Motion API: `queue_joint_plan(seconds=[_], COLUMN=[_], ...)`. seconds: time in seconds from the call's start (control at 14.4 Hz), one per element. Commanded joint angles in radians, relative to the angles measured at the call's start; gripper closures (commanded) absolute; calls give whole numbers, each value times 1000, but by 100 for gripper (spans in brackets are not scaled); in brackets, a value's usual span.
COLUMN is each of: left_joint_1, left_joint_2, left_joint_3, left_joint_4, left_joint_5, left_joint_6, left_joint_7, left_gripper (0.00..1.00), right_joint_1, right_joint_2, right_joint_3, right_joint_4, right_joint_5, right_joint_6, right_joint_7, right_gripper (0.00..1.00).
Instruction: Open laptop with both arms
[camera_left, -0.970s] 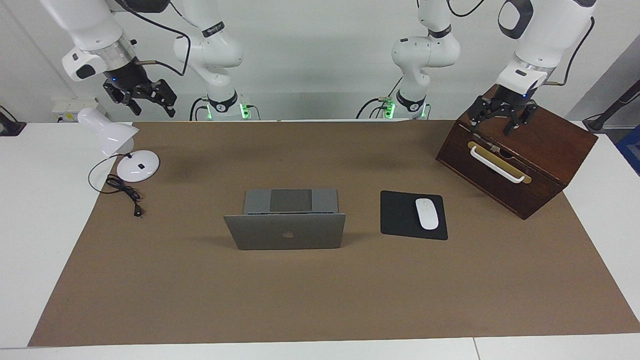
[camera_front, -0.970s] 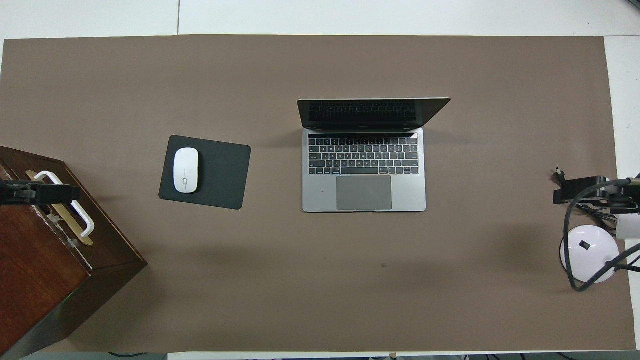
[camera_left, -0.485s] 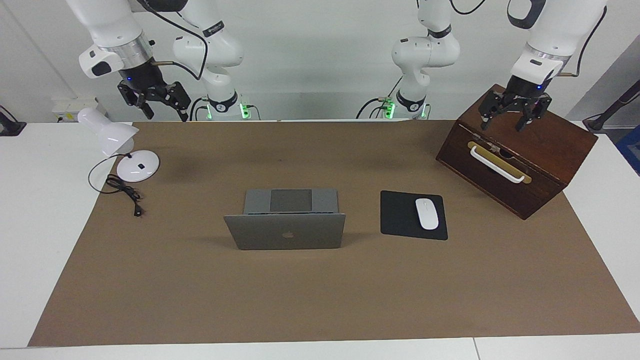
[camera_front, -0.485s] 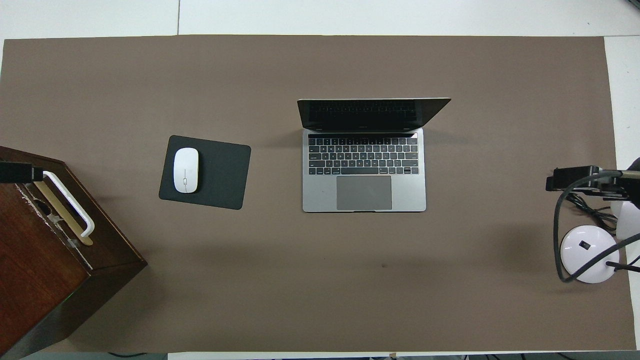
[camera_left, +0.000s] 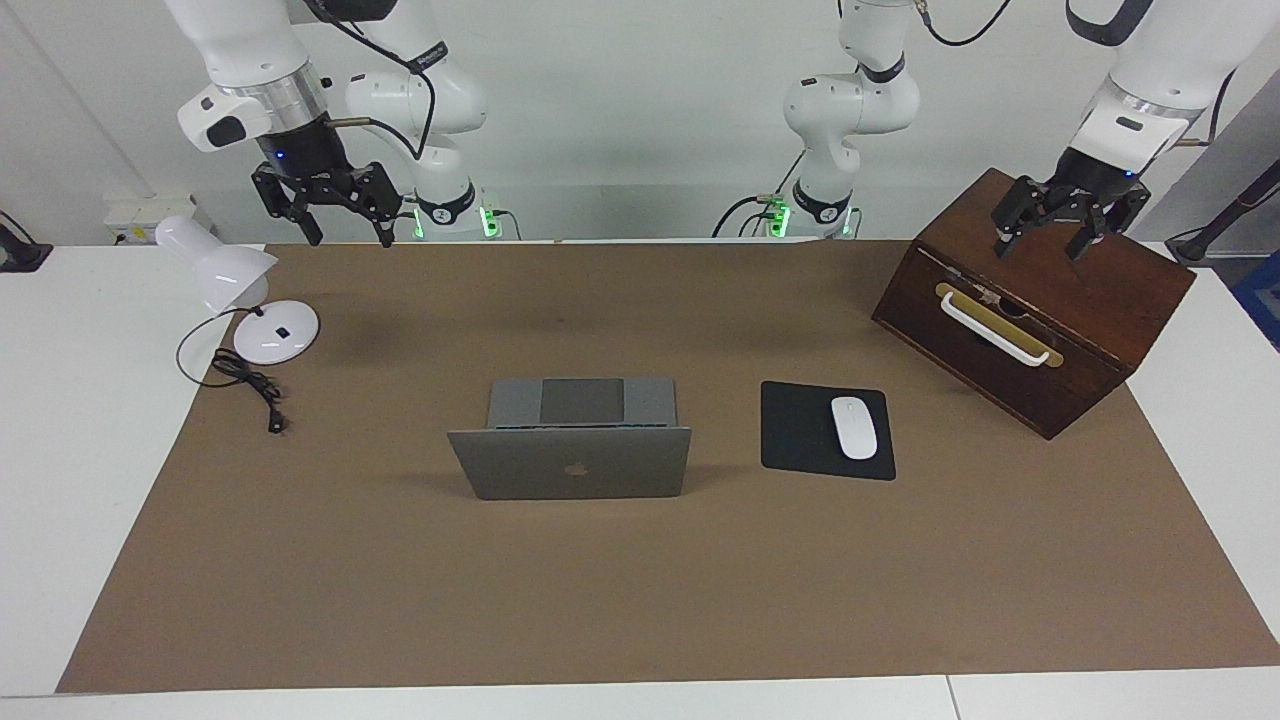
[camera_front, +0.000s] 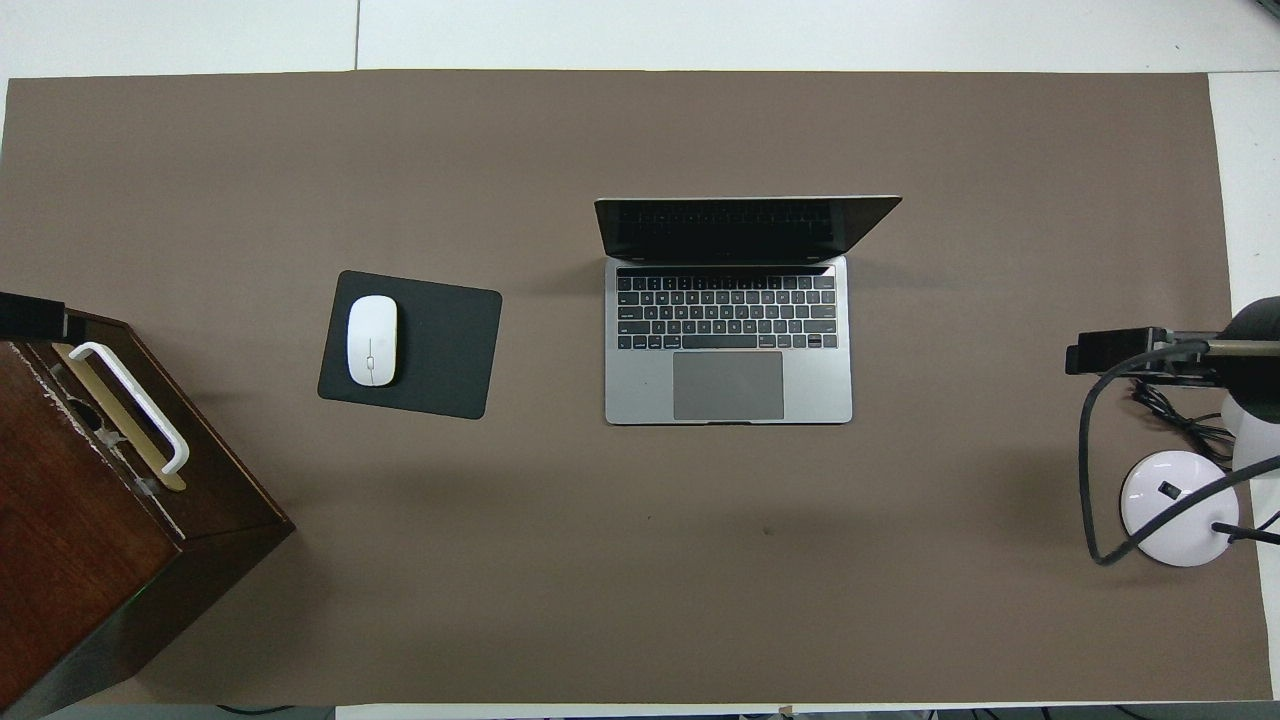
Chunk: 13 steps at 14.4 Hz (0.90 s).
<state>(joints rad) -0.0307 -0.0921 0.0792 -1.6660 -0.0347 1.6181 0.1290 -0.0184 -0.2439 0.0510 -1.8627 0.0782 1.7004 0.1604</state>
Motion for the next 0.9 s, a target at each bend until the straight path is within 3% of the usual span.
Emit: queue_joint_plan(seconds=[0.0, 0.14, 0.35, 0.55, 0.83], left_joint_1=[11, 0, -8, -11, -12], left_joint_2=[26, 25, 17, 12, 17], left_joint_3=[-12, -12, -16, -21, -19], left_joint_4=[17, -1, -24, -38, -9], left_joint_5=[9, 10, 13, 13, 10], left_joint_6=[-29, -15, 8, 22, -38], left_joint_7=[-34, -100, -95, -95, -95], left_gripper=[0, 0, 0, 0, 0], right_joint_1=[-5, 9, 11, 11, 6], right_joint_2=[52, 113, 136, 199, 201], right_joint_3=[-10, -32, -42, -42, -42], right_joint_4=[68, 164, 184, 328, 329], right_joint_5=[-1, -9, -32, -47, -66], right_joint_6=[-46, -108, -126, -228, -223], right_joint_7=[-32, -35, -65, -65, -73], right_gripper=[0, 0, 0, 0, 0])
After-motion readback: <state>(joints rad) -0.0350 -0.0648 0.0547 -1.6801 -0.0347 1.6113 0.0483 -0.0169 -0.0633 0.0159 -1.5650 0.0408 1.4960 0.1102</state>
